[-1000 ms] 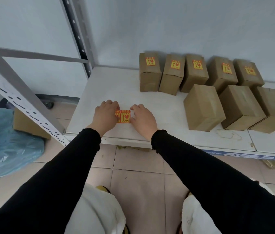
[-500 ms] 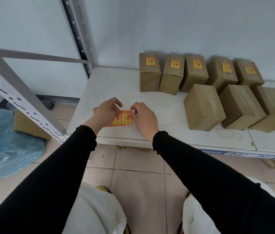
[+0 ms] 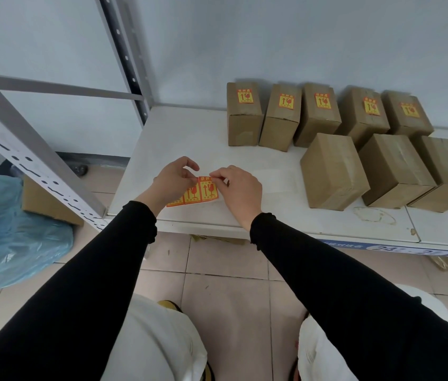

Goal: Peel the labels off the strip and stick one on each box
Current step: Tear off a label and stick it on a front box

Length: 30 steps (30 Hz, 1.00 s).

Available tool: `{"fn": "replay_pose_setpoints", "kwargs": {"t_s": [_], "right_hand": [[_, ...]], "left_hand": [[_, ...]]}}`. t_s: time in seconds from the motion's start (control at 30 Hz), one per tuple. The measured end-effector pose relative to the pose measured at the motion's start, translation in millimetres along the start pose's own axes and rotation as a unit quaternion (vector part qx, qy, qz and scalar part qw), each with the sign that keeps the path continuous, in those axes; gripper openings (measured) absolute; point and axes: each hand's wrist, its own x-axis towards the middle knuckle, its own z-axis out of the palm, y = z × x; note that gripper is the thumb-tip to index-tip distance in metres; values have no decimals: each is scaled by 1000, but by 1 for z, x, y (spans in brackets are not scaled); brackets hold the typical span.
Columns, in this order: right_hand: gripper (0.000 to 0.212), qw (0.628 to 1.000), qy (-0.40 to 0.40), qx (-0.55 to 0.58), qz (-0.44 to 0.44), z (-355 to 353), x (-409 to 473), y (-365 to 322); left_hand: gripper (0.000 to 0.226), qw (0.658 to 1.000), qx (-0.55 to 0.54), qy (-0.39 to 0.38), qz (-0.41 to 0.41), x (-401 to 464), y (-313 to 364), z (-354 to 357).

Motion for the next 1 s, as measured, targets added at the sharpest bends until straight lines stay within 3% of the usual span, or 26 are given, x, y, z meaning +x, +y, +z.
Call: {"fn": "replay_pose_setpoints", "kwargs": {"t_s": [0.13, 0.4, 0.53, 0.63, 0.77, 1.0], "right_hand": [[15, 1000, -6, -7, -3, -1, -2, 0], [15, 1000, -3, 16, -4, -21, -3, 2], [13, 999, 13, 36, -15, -52, 3, 6], [14, 997, 50, 48, -26, -83, 9, 12], [15, 994, 97, 44, -34, -121, 11, 28], [11, 986, 149, 68, 4, -168, -6, 64]], "left_hand": [[17, 1000, 12, 0, 5, 1, -1, 2], [20, 984, 171, 57, 10, -2, 4, 9], [18, 950, 274, 120, 89, -3, 15, 8], [16, 962, 172, 157, 145, -15, 44, 15], [26, 978, -44, 128, 158, -40, 84, 39], [14, 977, -84, 100, 170, -55, 133, 87]]}}
